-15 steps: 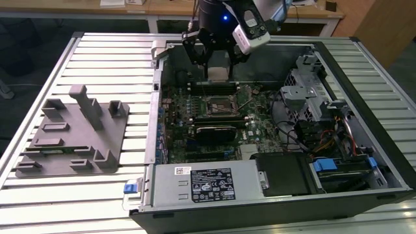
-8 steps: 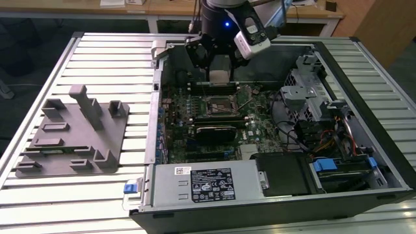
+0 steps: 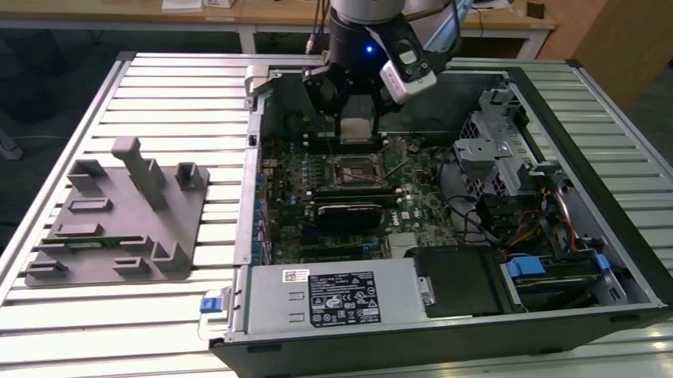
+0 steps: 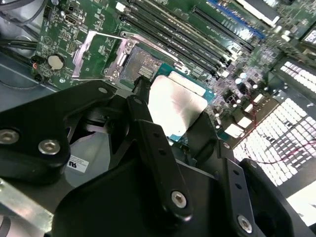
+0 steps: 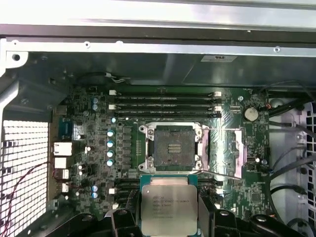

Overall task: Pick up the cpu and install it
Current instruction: 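Pick up the cpu and move it towards the insertion slot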

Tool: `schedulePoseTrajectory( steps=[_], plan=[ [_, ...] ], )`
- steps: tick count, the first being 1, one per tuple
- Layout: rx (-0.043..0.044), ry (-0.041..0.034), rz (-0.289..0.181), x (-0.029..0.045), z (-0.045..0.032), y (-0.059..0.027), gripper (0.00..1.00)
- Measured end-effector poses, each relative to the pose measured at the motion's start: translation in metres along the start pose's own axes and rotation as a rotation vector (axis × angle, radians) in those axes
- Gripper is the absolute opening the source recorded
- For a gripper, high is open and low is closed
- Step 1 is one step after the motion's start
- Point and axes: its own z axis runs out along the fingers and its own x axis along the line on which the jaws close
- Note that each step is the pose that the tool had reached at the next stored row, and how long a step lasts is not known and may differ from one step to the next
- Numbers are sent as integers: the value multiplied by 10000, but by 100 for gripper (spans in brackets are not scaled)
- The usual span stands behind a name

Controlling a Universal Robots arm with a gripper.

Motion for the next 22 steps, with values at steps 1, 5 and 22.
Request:
schedulePoseTrajectory(
  steps=[1, 5, 22],
  plan=[
    [0, 3, 0, -3, 18, 11, 55],
    [-3, 9, 1, -19, 89, 46, 55],
    [0, 79, 4, -149, 369, 73, 55]
  ],
)
